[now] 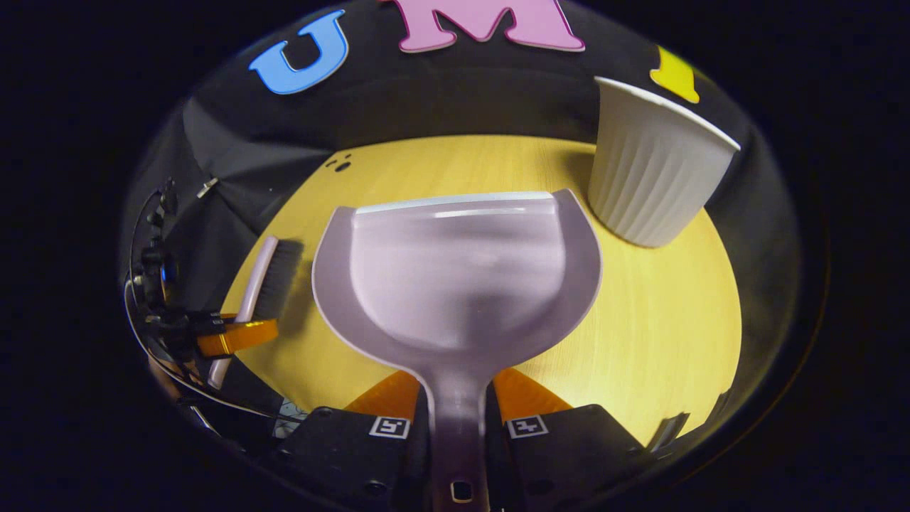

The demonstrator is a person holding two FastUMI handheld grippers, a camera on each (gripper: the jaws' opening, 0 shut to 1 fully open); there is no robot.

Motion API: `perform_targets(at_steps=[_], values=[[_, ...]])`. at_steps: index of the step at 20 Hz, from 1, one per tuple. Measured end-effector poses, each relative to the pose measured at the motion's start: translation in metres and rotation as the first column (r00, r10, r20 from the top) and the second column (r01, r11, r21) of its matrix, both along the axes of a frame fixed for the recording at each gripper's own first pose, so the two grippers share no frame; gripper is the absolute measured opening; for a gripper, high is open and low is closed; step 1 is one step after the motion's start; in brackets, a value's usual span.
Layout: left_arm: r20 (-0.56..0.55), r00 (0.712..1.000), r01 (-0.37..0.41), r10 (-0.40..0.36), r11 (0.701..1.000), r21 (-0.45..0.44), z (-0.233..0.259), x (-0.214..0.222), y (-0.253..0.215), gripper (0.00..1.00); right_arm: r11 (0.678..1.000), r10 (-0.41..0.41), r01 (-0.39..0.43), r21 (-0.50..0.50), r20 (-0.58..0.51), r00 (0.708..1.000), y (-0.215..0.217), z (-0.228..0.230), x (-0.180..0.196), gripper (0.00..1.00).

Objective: Pick up the small broom and dustpan from the desktop, sweep the trash into the dustpan with the broom, and then empty the trash into the garbage bin.

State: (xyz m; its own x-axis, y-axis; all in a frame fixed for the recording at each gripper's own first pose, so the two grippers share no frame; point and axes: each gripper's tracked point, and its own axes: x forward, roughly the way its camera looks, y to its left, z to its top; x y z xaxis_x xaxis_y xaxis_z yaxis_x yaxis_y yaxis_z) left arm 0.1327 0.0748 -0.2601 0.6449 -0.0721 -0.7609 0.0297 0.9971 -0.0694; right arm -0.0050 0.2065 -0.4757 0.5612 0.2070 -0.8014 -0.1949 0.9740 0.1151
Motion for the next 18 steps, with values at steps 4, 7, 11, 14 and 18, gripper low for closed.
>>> perform_targets(at_steps=[4,7,11,14,18], values=[[-0.071,0.997,0.03,-0.023,0.995,0.096,-0.029,0.018,0.003,0.28,0.999,-0.025,0.022,-0.038,-0.067,0.997,-0.004,-0.045,0.002,0.35],[-0.109,0.994,0.049,-0.029,0.982,0.184,-0.035,0.024,0.003,0.28,0.998,-0.054,0.049,-0.047,-0.099,0.994,-0.005,-0.062,0.004,0.31],[-0.129,0.991,0.074,-0.043,0.966,0.246,-0.036,0.025,0.004,0.28,0.995,-0.064,0.055,-0.081,-0.108,0.992,-0.005,-0.07,0.009,0.35],[-0.141,0.988,0.092,-0.054,0.956,0.277,-0.037,0.024,0.002,0.3,0.996,-0.07,0.062,-0.067,-0.126,0.99,-0.001,-0.074,0.011,0.41],[-0.146,0.988,0.08,-0.044,0.966,0.246,-0.036,0.021,-0.003,0.37,0.998,-0.06,0.056,-0.033,-0.139,0.988,0.008,-0.072,0.01,0.49]])
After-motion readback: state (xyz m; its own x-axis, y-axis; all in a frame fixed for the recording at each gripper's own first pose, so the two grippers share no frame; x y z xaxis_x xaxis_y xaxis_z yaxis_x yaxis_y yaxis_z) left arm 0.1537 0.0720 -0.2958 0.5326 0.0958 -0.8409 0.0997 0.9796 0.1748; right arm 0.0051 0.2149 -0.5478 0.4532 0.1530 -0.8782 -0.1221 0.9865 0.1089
